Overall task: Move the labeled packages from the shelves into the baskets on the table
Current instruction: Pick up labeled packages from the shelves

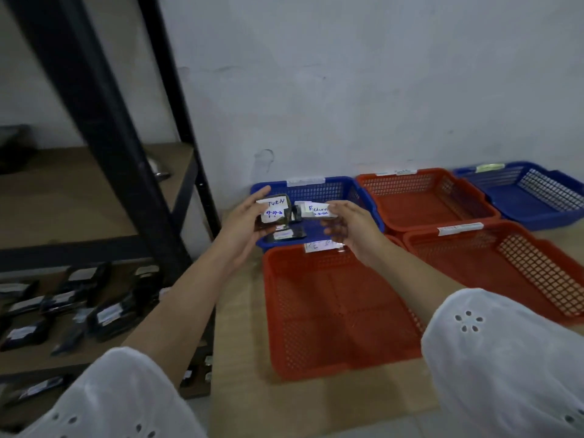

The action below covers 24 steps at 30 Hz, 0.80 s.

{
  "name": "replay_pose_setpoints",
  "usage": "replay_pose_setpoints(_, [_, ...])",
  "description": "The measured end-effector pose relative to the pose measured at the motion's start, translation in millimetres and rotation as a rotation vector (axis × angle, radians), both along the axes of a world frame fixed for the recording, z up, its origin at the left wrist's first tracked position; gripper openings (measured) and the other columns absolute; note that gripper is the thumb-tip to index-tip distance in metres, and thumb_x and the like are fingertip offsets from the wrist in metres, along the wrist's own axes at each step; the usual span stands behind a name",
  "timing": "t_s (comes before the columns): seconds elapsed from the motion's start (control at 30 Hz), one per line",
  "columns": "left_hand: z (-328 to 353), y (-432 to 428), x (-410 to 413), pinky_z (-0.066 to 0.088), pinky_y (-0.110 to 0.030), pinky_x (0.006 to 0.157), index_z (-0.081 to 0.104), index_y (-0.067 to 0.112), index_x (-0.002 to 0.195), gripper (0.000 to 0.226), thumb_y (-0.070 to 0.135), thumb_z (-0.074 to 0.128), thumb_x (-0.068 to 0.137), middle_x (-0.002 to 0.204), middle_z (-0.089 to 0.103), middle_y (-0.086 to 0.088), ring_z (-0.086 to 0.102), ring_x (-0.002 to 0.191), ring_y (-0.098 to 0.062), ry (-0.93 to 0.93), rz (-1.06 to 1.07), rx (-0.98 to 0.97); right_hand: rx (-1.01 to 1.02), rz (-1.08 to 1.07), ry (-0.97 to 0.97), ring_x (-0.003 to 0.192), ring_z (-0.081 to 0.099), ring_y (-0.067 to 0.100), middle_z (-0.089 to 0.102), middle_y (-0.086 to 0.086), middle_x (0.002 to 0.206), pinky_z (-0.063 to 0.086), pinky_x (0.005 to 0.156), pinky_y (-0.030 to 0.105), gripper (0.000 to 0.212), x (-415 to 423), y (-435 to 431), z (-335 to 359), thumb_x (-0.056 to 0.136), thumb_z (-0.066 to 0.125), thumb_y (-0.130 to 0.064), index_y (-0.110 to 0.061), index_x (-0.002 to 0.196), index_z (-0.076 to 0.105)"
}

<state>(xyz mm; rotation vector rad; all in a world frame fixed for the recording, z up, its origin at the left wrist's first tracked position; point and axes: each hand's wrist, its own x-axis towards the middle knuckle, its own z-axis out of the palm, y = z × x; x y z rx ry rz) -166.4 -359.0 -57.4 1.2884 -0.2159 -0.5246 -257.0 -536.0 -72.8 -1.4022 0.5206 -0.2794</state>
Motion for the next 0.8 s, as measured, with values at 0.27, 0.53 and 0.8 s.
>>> replay_pose_setpoints(0.27, [-36.8,-56.3,56.9,0.057,-0.023,0.068,0.048,0.005,0.126,0.033,0.011,0.054,0.094,0.103,0.064,-0.010,0.063,0.086,-0.016,0.151,0.089,0.027,0.029,-0.002,0.179,0.064,0.058,0.017,0.063,0.007,0.082,0.047,0.062,0.029,0.013,65.6,-81.1,-33.9,0.096,0.054,-0.017,-0.013,0.108,0.057])
replay_pose_setpoints(0.53, [-75.4,-85.6,107.0,0.051,-0.020,0.053,0.058,0.019,0.106,0.021,0.020,0.065,0.087,0.083,0.071,0.004,0.068,0.066,-0.005,0.194,0.212,0.165,-0.006,0.031,0.454,0.060,0.050,0.013,0.059,0.006,0.074,0.036,0.052,0.023,0.008,154.2,-117.4,-90.4,0.095,0.055,-0.012,-0.004,0.093,0.057])
replay_pose_setpoints(0.8, [-106.0,-103.0,136.7,0.055,-0.029,0.075,0.061,0.020,0.101,0.016,0.017,0.066,0.086,0.090,0.072,0.000,0.068,0.081,-0.013,0.223,0.223,0.174,-0.142,-0.104,0.548,0.094,0.058,0.029,0.064,0.022,0.104,0.049,0.088,0.042,0.019,221.4,-124.2,-154.0,0.094,0.056,-0.011,-0.003,0.077,0.056])
